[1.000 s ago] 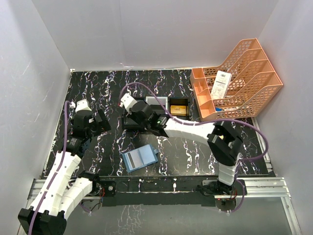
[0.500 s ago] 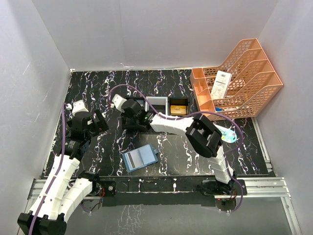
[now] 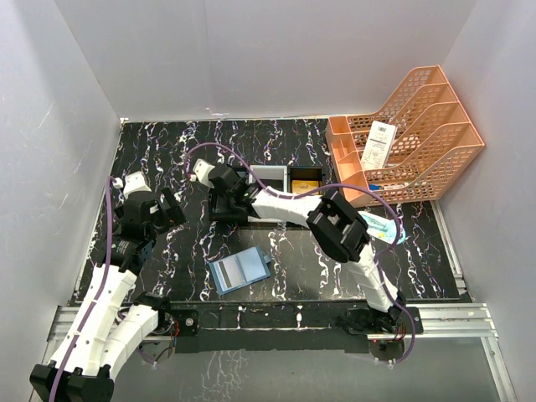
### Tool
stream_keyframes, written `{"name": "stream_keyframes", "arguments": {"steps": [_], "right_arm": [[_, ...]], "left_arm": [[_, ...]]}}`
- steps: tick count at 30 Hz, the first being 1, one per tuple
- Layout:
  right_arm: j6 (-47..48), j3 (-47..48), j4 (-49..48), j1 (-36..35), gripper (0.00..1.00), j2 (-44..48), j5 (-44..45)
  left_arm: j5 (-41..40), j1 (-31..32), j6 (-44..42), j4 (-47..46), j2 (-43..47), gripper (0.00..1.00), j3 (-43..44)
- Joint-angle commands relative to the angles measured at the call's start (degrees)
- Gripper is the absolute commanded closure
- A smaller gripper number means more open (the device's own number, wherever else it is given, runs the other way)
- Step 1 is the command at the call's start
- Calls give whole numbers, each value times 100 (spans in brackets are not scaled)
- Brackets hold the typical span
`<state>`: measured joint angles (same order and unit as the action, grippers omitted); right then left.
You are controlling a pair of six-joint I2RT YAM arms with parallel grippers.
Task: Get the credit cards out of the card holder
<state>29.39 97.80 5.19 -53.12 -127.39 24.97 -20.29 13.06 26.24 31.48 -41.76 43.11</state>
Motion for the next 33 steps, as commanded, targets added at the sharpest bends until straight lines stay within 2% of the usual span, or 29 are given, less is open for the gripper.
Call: {"name": "stream_keyframes", "arguments": {"steps": [1, 10, 15, 21, 33], "right_arm": [[272, 527, 230, 44, 100, -199, 338], [510, 691, 198, 87, 100, -475, 485], [346, 731, 232, 128, 99, -547, 395], [410, 696, 237, 136, 82, -541, 301], [360, 640, 289, 153, 70, -463, -26]], "left_arm": [[-133, -31, 30, 33, 102, 1, 58], [-133, -28, 22, 25, 106, 1, 59], [-134, -33, 17, 25, 117, 1, 57], [-116, -24, 16, 16, 115, 1, 51], [-80, -27, -5, -2, 98, 1, 48]]}}
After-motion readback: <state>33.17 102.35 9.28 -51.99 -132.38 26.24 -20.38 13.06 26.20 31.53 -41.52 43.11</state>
